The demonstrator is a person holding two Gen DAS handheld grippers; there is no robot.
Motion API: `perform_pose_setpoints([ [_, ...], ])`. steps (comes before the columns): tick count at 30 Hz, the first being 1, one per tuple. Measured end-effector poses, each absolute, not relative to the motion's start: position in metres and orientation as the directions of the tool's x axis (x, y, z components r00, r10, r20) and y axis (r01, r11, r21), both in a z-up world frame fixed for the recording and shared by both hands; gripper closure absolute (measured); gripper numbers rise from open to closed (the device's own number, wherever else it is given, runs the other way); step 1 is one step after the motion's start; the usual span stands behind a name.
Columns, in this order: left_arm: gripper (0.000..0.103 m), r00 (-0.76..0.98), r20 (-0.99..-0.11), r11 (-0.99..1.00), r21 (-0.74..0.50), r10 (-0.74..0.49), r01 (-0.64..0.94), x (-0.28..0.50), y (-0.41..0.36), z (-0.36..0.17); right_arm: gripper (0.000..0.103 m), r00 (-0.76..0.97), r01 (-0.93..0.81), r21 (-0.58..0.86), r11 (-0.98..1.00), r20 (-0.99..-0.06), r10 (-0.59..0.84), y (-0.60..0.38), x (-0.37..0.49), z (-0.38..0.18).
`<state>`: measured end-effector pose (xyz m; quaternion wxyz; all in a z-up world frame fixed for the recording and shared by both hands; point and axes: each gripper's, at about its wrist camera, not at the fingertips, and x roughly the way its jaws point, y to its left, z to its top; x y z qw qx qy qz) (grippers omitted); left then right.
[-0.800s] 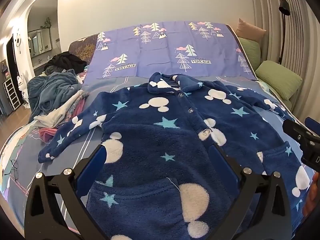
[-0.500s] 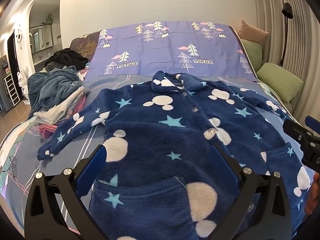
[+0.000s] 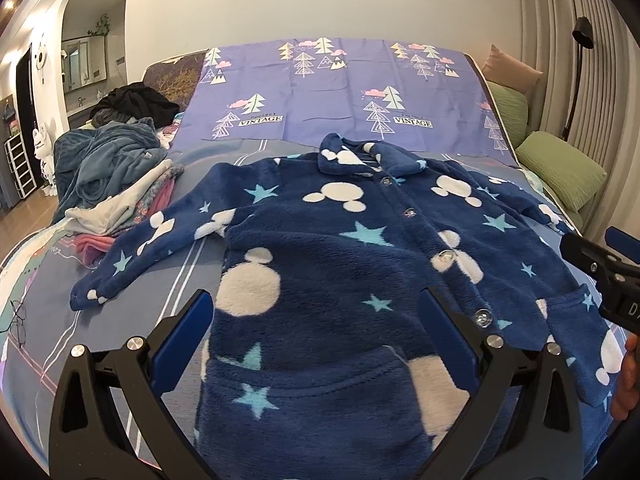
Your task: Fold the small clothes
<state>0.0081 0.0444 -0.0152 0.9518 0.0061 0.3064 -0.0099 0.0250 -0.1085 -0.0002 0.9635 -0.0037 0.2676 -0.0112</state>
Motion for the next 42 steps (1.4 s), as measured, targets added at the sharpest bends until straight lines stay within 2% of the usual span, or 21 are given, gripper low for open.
perform_pose_setpoints([
  [10,0.001,0.782,-0.622,0.999,-0.038,-0.023,-0.001,0.014,0.065,-0.020,0.002,0.846,-0.010,-0.040,0.999,-0.533,-0.013,-0.084,0.035,-0.004],
  [18,0.001,0.785,-0.619,0.999,-0.054,-0.030,-0.004,0.020,0.077,-0.025,0.002,0.835,-0.020,-0.044,0.999,-0.550,-0.007,-0.070,0.045,-0.006],
  [28,0.001,0.775,-0.614,0.976,-0.218,-0.147,0.012,0.030,0.115,-0.027,0.002,0.820,-0.035,-0.080,0.996,-0.573,-0.017,-0.052,0.061,-0.013],
  [31,0.001,0.759,-0.622,0.946,-0.324,-0.194,-0.024,0.044,0.153,-0.029,0.002,0.814,-0.032,-0.096,0.995,-0.580,-0.029,-0.050,0.065,-0.016],
  [33,0.001,0.729,-0.649,0.883,-0.449,-0.218,-0.136,0.058,0.197,-0.045,0.002,0.806,-0.026,-0.105,0.994,-0.590,-0.041,-0.051,0.069,-0.020],
  [36,0.001,0.714,-0.640,0.645,-0.679,-0.285,-0.351,0.070,0.273,-0.090,0.002,0.795,-0.013,-0.111,0.994,-0.604,-0.057,-0.054,0.075,-0.026],
  [38,0.001,0.717,-0.603,0.482,-0.772,-0.349,-0.414,0.072,0.310,-0.118,0.002,0.789,-0.005,-0.115,0.993,-0.611,-0.067,-0.057,0.079,-0.028],
  [40,0.001,0.762,-0.538,0.334,-0.837,-0.359,-0.434,0.072,0.342,-0.139,0.002,0.784,0.004,-0.118,0.993,-0.615,-0.077,-0.059,0.081,-0.030],
  [42,0.001,0.785,-0.542,0.282,-0.837,-0.301,-0.470,0.070,0.362,-0.147,0.002,0.781,0.013,-0.120,0.993,-0.619,-0.085,-0.062,0.084,-0.032],
])
